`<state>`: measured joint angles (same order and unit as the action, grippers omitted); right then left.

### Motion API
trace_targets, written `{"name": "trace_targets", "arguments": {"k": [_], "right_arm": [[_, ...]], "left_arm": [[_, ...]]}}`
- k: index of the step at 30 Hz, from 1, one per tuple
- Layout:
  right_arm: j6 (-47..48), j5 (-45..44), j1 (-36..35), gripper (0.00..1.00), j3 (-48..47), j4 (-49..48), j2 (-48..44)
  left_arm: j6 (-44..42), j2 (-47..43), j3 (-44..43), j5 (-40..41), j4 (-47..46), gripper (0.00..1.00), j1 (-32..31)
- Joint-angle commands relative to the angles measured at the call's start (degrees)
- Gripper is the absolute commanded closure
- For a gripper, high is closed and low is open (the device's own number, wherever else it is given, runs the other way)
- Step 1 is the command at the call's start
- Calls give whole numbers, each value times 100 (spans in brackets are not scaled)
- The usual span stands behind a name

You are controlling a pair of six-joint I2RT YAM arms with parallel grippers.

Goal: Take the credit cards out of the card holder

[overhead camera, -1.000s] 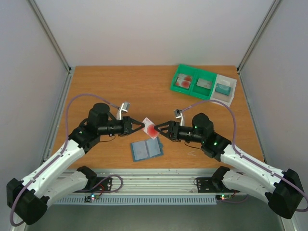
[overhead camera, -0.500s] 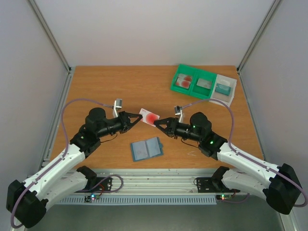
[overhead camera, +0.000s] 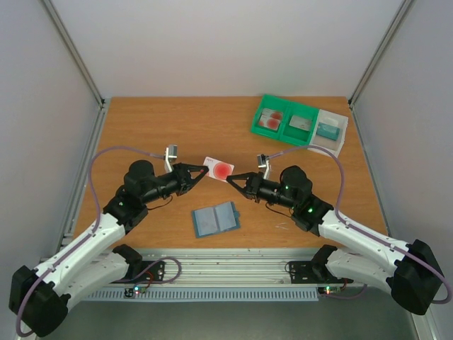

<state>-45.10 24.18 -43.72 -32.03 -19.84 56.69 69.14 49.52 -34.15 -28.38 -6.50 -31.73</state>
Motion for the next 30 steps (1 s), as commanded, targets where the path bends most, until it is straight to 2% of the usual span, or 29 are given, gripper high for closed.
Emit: {"name": "trace_targets", "arguments": {"k": [1, 4, 5, 7, 13, 17, 18, 19, 27, 30], "right_arm": [[88, 52, -82, 99, 48, -381, 41], [164, 100, -78, 99, 44, -349, 25], [191, 109, -77, 99, 35, -320, 22], [302, 110, -83, 99, 30, -239, -7], [893, -43, -69, 99, -278, 752, -189], [1401, -149, 91, 99, -600, 1443, -237], [1510, -139, 177, 99, -686, 1616, -219], [1606, -110, 264, 99, -799, 1830, -186], [2498, 328, 1267, 99, -1632, 3086, 439], [3028, 213, 1579, 99, -2027, 3585, 828]], "left_arm": [[-82, -177, 114, -58, -336, 86, -36], [-179, -289, 119, 18, -170, 70, -34], [-242, -326, 107, 51, -77, 56, -35], [-343, -377, 57, 138, 186, 39, -35], [-894, -470, -199, 169, 1112, 16, -37], [-1434, -504, -396, 152, 1796, 8, -38], [-1630, -497, -442, 144, 1956, 3, -36], [-1748, -488, -496, 124, 2120, 1, -36], [-2872, -397, -742, 11, 3116, 0, -36], [-3326, -342, -854, 103, 3410, 1, -40]]}}
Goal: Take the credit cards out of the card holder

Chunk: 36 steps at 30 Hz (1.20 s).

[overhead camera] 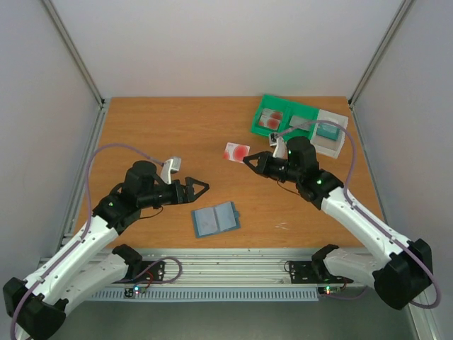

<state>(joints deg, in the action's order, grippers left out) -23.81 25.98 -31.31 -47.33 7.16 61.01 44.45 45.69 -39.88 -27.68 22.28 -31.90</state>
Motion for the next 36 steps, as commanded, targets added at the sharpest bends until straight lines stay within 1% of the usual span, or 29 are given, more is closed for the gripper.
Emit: {"name": "trace_targets", "arguments": {"k": [1, 5, 9, 14, 17, 23, 28, 34, 36], "right_arm": [[1006, -17, 449, 99, -579, 944, 503], [1319, 64, 1063, 99, -948, 1081, 939], [1792, -109, 1536, 99, -1551, 1642, 1664], [2058, -336, 1963, 99, -2025, 1742, 2397], [2148, -493, 2162, 99, -2463, 1858, 2868], [2273, -789, 2340, 99, -3250, 1985, 3703], [2285, -810, 2463, 99, -4070, 2214, 4508], [2289, -804, 2565, 99, -4870, 2381, 5254], [2474, -714, 2601, 99, -5123, 2451, 5500]], "left_arm": [[-963, 59, -306, 95, 613, 1, -19], [-1418, 108, -383, 261, 843, 1, -19], [-1640, 133, -399, 481, 958, 1, -22], [-1659, 132, -385, 575, 901, 1, -18], [-1665, 145, -380, 597, 899, 1, -18], [-1695, 144, -407, 629, 917, 1, -18], [-1703, 93, -381, 711, 905, 1, -18], [-1738, 150, -372, 738, 923, 1, -18], [-1738, 175, -387, 745, 947, 1, -18]]}}
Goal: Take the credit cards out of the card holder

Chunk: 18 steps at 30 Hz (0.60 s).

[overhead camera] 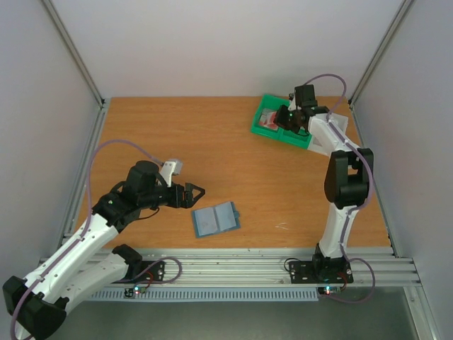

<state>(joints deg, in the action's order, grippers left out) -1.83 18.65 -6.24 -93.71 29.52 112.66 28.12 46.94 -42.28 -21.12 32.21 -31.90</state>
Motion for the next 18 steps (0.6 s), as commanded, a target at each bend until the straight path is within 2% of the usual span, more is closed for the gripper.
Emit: {"name": "trace_targets", "arguments": {"k": [1, 12, 18], "right_arm": [[299, 44, 96, 99, -599, 271, 448], [329, 243, 122, 99, -1778, 754, 1559], [209, 73, 149, 95, -2315, 1015, 1983]], "left_arm": [[-109, 53, -156, 94, -33, 1, -18], [-155, 103, -162, 196, -22, 1, -18], [-162, 174, -186, 154, -2, 1, -18]]}}
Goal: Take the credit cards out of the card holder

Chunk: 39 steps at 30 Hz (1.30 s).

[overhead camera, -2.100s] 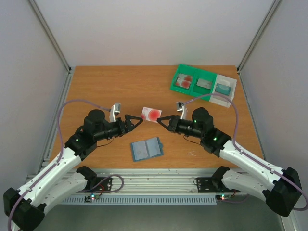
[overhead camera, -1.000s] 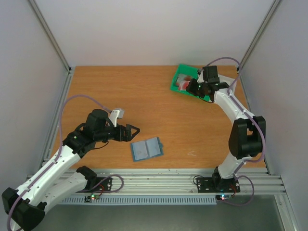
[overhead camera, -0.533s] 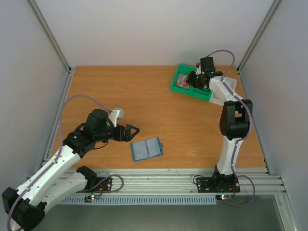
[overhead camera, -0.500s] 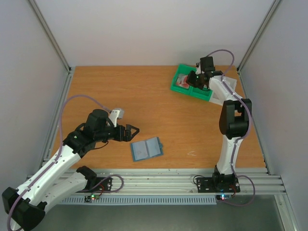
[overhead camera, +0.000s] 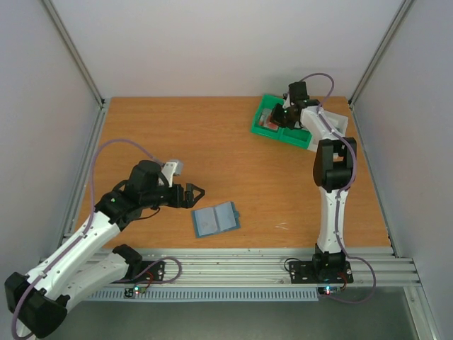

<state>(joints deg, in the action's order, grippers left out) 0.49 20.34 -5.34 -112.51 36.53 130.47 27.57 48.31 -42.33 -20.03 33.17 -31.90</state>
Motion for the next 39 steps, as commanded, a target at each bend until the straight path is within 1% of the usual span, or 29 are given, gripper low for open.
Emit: {"name": "trace_targets", "arguments": {"k": [1, 6, 10, 15, 17, 20, 22, 25, 31, 39], "right_arm": [[-23, -160, 67, 95, -551, 413, 286], [-40, -403, 106, 92, -701, 530, 459], [-40, -408, 121, 87, -750, 589, 348], [-40, -417, 122, 79, -817, 782, 142], [-40, -381, 120, 78, -780, 811, 34], [-307, -164, 112, 78, -598, 786, -176], [-387, 8, 84, 78, -337, 669, -401], [-518, 216, 16, 77, 289, 376, -908], [-929, 757, -138, 76, 1786, -394, -1920], [-1050, 1020, -379, 76, 3808, -979, -3457]], "left_arm": [[-104, 30, -175, 43, -93, 1, -16], [-162, 115, -165, -283, -82, 1, -18], [-152, 349, -182, -424, -1, 1, -18], [-94, 674, -171, -467, 30, 0, -16], [-94, 813, -169, -599, 20, 0, -17], [-24, 962, -105, -663, -17, 1, -14], [76, 1043, -36, -651, -66, 1, -18], [180, 1141, 81, -634, -180, 5, -18], [167, 1263, 262, -543, -352, 10, -17], [302, 1285, 417, -306, -467, 15, -17]]}}
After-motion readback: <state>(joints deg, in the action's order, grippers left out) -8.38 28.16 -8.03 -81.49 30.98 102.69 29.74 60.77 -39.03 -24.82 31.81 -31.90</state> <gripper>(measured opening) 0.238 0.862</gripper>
